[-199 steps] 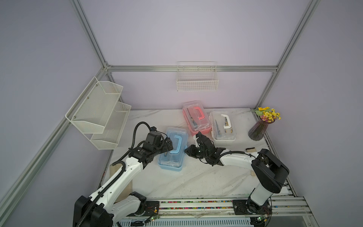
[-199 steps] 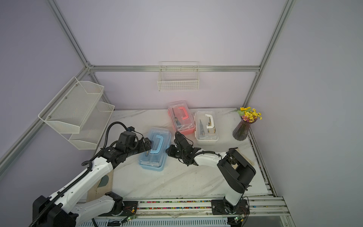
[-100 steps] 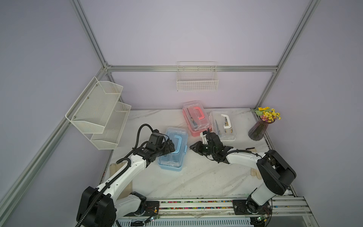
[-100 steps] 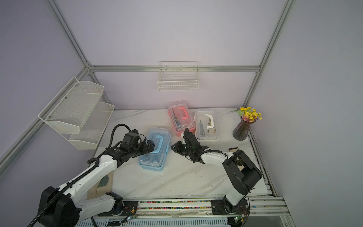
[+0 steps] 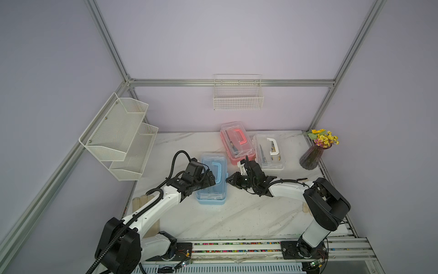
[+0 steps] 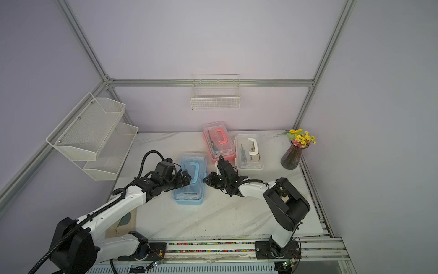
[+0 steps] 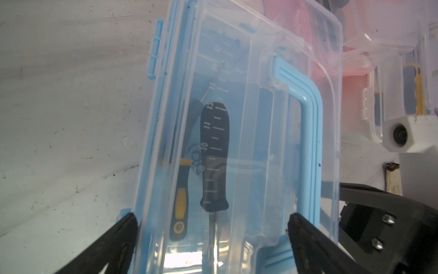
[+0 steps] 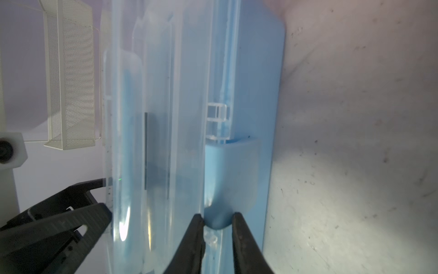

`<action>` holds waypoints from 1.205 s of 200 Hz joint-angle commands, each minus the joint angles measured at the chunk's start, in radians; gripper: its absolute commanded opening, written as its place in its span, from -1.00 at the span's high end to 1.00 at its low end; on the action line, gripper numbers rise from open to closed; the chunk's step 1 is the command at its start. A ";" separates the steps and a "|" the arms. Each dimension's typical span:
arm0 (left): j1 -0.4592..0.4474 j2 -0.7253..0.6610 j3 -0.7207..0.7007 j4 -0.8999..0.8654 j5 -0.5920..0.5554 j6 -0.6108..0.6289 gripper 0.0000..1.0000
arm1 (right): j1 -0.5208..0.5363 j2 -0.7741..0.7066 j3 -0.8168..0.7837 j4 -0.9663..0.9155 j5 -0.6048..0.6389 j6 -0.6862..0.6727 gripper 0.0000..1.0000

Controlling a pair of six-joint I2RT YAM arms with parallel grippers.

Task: Close toolboxes
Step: Fasten the toolbox latch on the toolbox, then reset both arms

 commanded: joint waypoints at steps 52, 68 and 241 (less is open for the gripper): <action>-0.053 0.056 0.041 0.064 0.079 -0.032 -0.93 | 0.008 0.024 0.052 0.006 -0.002 -0.048 0.53; -0.052 0.063 0.056 0.069 0.078 -0.022 -0.94 | 0.001 -0.005 0.066 -0.037 0.013 -0.069 0.50; 0.227 -0.217 -0.228 0.412 -0.740 0.431 -1.00 | -0.443 -0.400 -0.315 0.040 0.761 -0.800 -0.95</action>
